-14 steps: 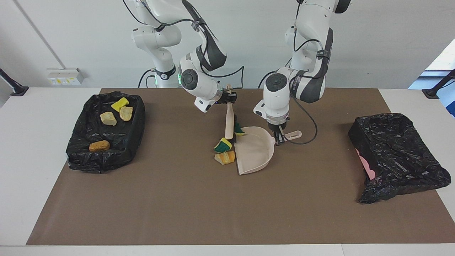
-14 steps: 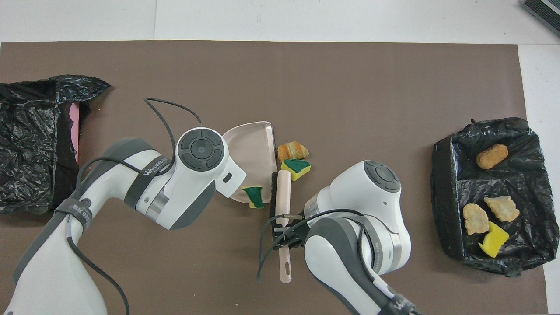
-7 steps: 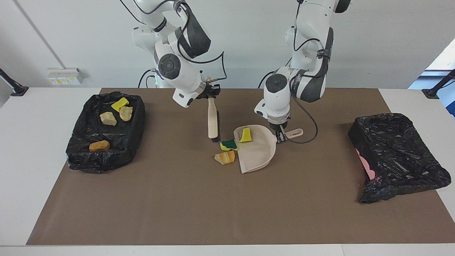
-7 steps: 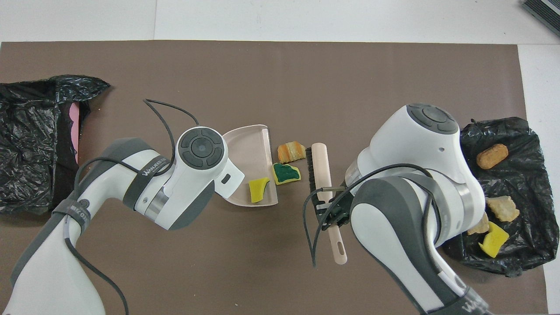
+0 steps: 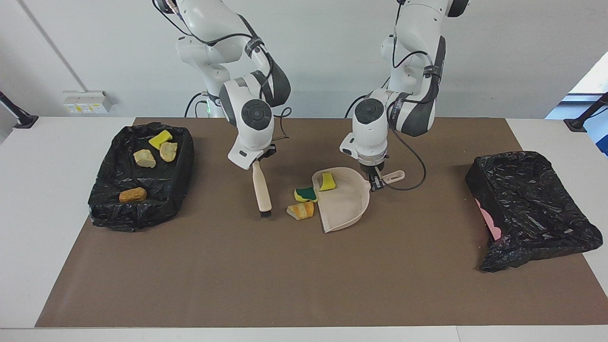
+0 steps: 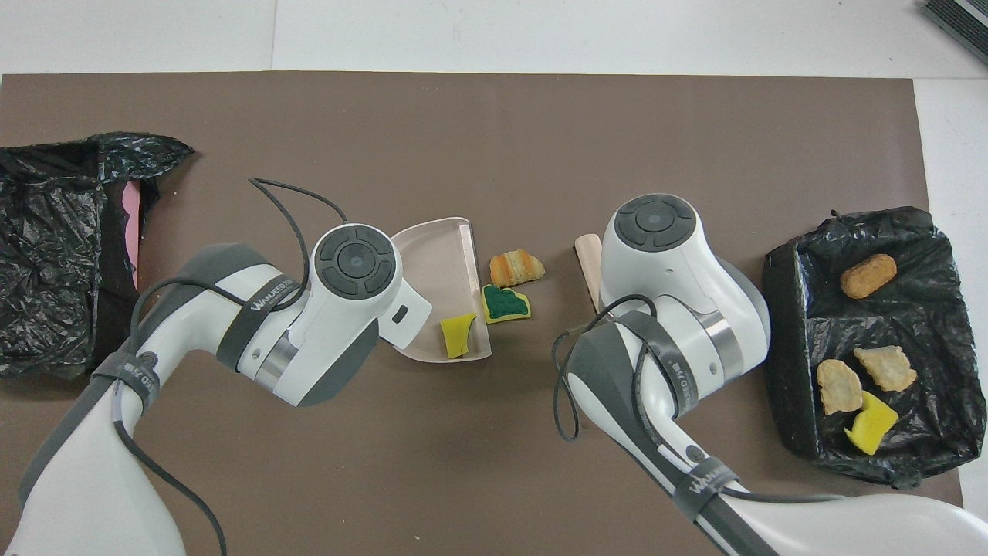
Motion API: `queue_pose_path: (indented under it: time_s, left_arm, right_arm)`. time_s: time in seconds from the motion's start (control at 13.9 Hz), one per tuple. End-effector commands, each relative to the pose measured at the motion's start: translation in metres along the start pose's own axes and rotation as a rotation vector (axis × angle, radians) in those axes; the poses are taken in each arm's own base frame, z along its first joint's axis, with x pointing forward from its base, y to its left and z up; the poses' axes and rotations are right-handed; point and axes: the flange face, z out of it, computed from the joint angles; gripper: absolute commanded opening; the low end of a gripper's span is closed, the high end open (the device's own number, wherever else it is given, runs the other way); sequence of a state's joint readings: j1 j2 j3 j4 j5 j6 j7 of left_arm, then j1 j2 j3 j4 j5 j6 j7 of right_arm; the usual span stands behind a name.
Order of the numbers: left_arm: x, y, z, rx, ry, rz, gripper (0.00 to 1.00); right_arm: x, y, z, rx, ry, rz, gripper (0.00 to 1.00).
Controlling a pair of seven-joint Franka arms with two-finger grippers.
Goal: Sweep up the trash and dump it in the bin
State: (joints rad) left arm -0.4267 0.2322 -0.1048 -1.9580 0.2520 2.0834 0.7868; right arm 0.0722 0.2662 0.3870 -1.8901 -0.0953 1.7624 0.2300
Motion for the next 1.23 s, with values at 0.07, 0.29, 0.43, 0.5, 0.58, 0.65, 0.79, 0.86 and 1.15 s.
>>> queue_pose_path:
  time_s: [0.07, 0.29, 0.43, 0.5, 0.58, 0.65, 0.79, 0.86, 1.15]
  left_arm:
    - [-0.011, 0.01, -0.001, 0.009, -0.028, -0.018, 0.0]
    - [-0.011, 0.01, -0.001, 0.009, -0.028, -0.018, 0.0]
    - [-0.011, 0.01, -0.002, 0.011, -0.026, -0.018, 0.0]
    - [-0.011, 0.01, -0.002, 0.012, -0.025, -0.018, 0.0]
    - [-0.015, 0.007, -0.001, 0.011, -0.024, -0.022, 0.0]
    - [-0.018, 0.004, 0.001, 0.01, -0.023, -0.023, 0.0]
    - [-0.02, 0.002, 0.001, 0.01, -0.022, -0.021, 0.0]
    - [-0.021, 0.001, 0.002, 0.01, -0.021, -0.021, 0.0]
    - [-0.062, -0.027, 0.007, -0.002, -0.011, -0.048, 0.0]
  right_arm:
    - [0.014, -0.058, 0.017, 0.085, 0.058, -0.026, 0.0]
    - [0.008, -0.099, 0.015, 0.339, 0.032, 0.034, 0.0]
    - [0.001, -0.115, 0.011, 0.416, -0.001, 0.068, 0.0]
    - [0.0, -0.118, 0.01, 0.449, -0.017, 0.098, 0.0]
    - [-0.002, -0.123, 0.007, 0.459, -0.025, 0.107, 0.0]
    - [-0.007, -0.115, -0.001, 0.448, -0.025, 0.108, 0.0]
    - [-0.032, -0.093, -0.035, 0.4, -0.041, 0.142, 0.0]
    - [-0.046, -0.072, -0.051, 0.355, -0.055, 0.222, 0.0]
    - [-0.14, -0.08, -0.068, 0.135, -0.092, 0.327, 0.0]
